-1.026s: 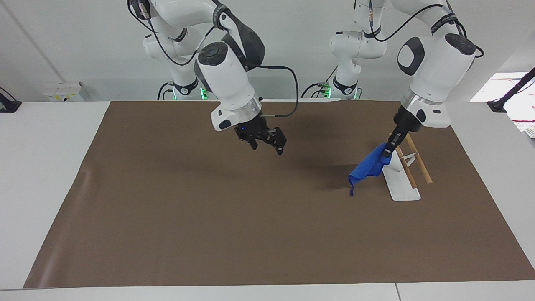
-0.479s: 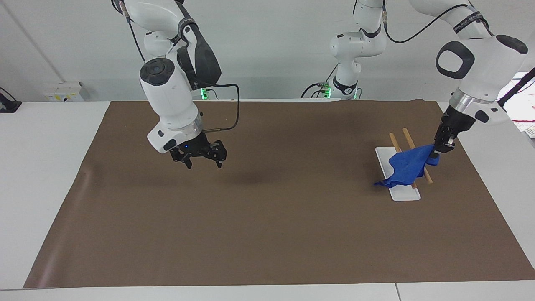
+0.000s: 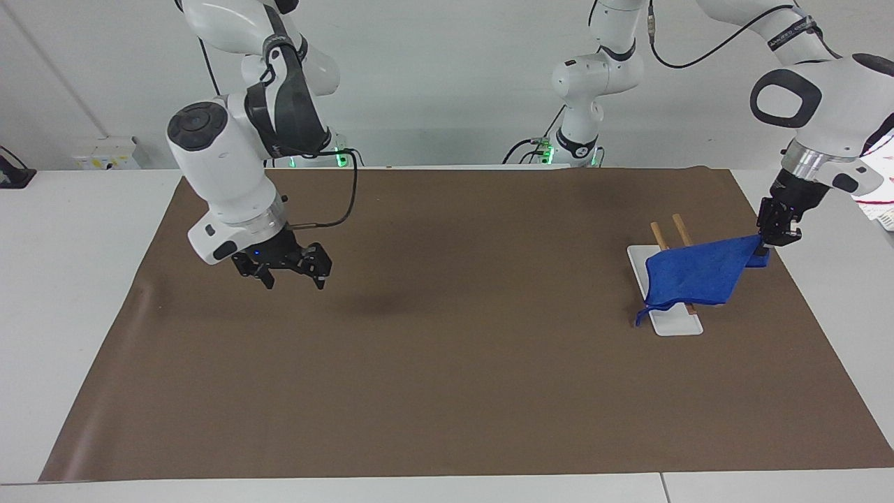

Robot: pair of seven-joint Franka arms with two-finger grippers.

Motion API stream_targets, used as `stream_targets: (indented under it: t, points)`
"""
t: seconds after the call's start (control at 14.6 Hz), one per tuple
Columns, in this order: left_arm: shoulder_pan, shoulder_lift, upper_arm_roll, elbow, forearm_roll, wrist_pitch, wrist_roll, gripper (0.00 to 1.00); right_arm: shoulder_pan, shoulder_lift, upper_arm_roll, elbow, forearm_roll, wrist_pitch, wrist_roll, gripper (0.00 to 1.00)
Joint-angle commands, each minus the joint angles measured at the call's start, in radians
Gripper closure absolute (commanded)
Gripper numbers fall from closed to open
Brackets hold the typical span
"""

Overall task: Right arm passes towel to left arm to hang
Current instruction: 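Drape the towel over the rod with the left gripper while the right withdraws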

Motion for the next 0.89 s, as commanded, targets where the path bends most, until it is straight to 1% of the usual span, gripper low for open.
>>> stream_targets:
  t: [0.0,0.21,0.34,0.48,0.62,0.75,0.82]
  points:
    - [0.022,-0.06,-0.011,-0.093,0.011,0.077,-0.049,1.0,-0.064,-0.077,0.012,-0.006,-0.014,-0.1,-0.054,0.0]
    - [0.042,-0.059,-0.009,-0.093,0.011,0.104,-0.072,1.0,-0.113,-0.153,0.01,-0.007,-0.013,-0.217,-0.115,0.0]
    - [0.036,-0.059,-0.011,-0.093,0.011,0.106,-0.075,1.0,-0.148,-0.192,0.01,-0.009,0.001,-0.282,-0.16,0.0]
    - [0.037,-0.059,-0.009,-0.093,0.011,0.106,-0.087,1.0,-0.153,-0.232,0.01,-0.011,0.003,-0.332,-0.161,0.0]
    - [0.036,-0.059,-0.009,-0.093,0.011,0.108,-0.087,1.0,-0.155,-0.264,0.012,-0.035,0.003,-0.392,-0.163,0.0]
    - [0.027,-0.06,-0.009,-0.096,0.011,0.103,-0.087,1.0,-0.138,-0.269,0.008,-0.044,0.003,-0.389,-0.164,0.0]
    - [0.027,-0.059,-0.009,-0.094,0.011,0.097,-0.084,0.88,-0.101,-0.282,-0.004,-0.063,-0.011,-0.382,-0.163,0.0]
